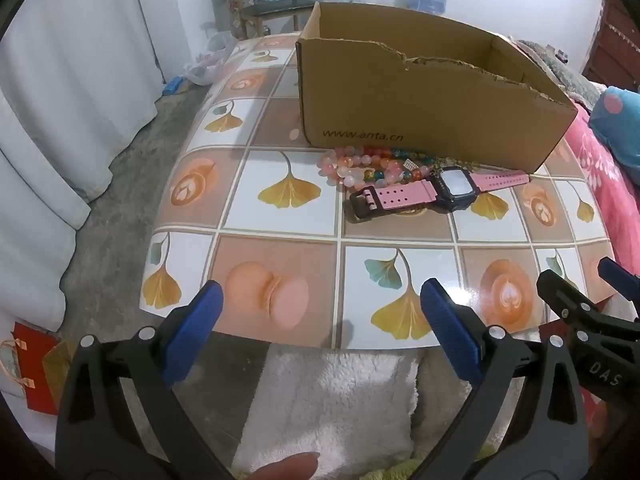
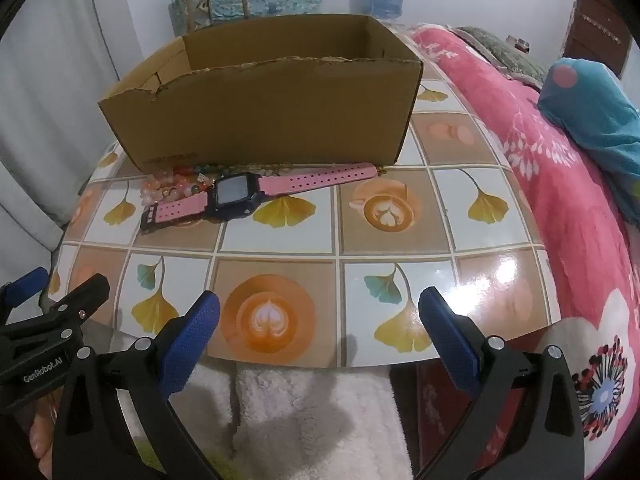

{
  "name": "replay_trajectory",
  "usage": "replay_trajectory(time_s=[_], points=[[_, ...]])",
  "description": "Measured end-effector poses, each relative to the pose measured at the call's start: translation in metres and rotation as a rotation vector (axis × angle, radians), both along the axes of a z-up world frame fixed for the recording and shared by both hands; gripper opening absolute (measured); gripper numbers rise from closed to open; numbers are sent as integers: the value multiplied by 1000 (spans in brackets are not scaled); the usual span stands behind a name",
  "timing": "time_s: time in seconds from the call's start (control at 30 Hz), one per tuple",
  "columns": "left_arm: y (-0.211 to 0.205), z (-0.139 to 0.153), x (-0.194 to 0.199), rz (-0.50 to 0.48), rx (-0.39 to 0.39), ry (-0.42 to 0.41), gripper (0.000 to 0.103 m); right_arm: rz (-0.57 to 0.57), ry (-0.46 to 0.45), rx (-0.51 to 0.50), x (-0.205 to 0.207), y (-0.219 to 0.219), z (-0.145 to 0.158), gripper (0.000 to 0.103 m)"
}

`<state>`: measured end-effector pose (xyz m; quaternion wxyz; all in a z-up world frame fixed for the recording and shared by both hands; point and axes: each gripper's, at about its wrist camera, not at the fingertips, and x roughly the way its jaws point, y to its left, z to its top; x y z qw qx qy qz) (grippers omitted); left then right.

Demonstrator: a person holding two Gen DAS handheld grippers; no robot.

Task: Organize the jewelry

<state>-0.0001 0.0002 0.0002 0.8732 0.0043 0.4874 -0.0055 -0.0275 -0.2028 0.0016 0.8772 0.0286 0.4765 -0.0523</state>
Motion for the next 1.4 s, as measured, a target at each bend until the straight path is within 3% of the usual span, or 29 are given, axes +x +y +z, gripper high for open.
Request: replay_trajectory(time_s=[1.4], points=[[-3,6,-3,-13,7,-8,96,0,-9,3,-2,-2,2,97]])
